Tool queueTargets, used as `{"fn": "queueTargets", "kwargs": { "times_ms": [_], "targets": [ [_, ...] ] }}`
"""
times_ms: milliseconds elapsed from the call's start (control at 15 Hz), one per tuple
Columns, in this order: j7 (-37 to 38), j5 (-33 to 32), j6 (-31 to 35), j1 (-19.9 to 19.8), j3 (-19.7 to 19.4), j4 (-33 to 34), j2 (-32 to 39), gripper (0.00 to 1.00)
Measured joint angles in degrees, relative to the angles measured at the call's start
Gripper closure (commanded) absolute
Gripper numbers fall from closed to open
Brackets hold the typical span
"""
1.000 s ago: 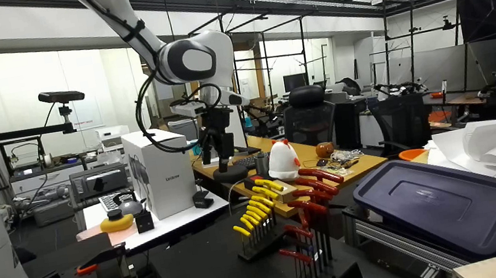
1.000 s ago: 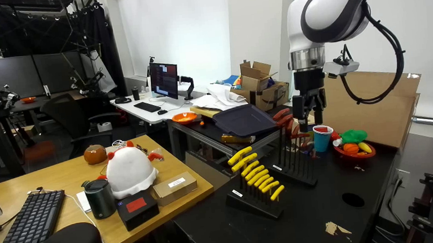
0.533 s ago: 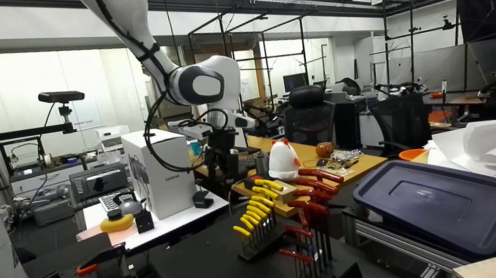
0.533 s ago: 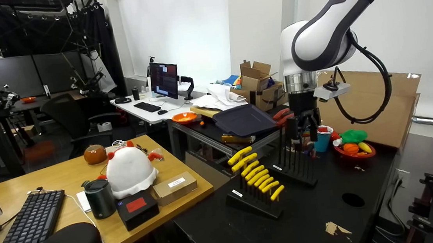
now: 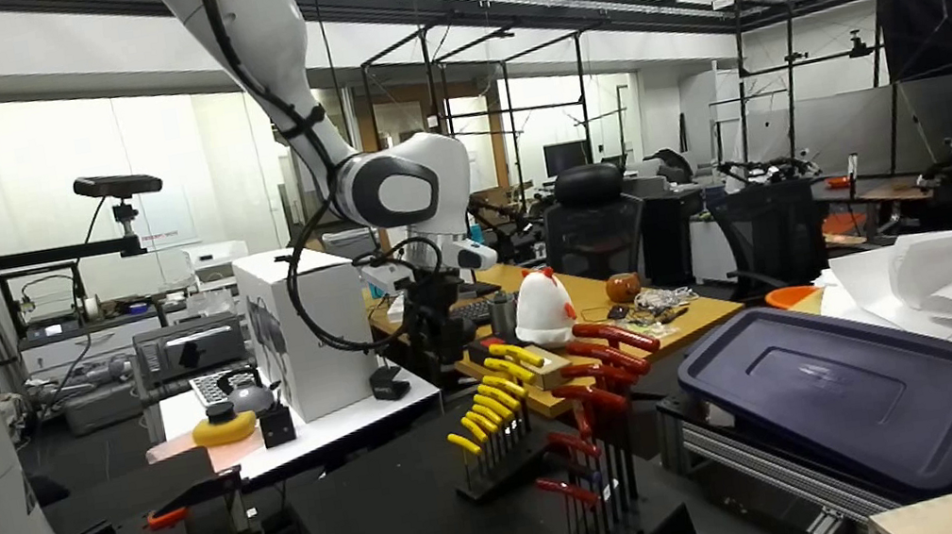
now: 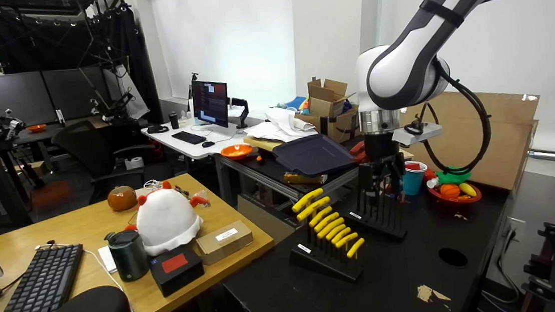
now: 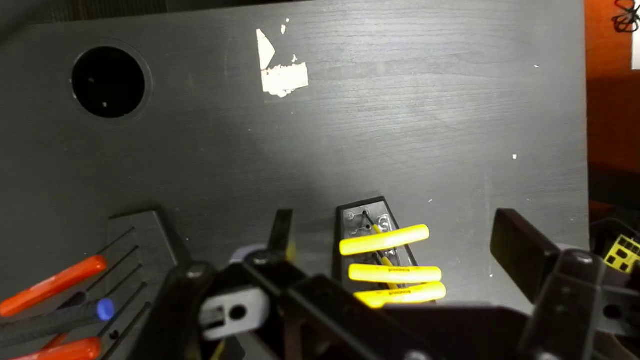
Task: Remove two yellow wrenches from the stand.
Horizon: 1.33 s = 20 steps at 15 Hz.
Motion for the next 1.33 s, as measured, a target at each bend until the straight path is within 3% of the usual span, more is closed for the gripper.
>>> {"fn": "queueTargets", "kwargs": {
  "times_ms": [1333],
  "targets": [
    [7.7,1.9,6.9,-0.1,0.8,3.6,11.4,0.0]
  ]
}}
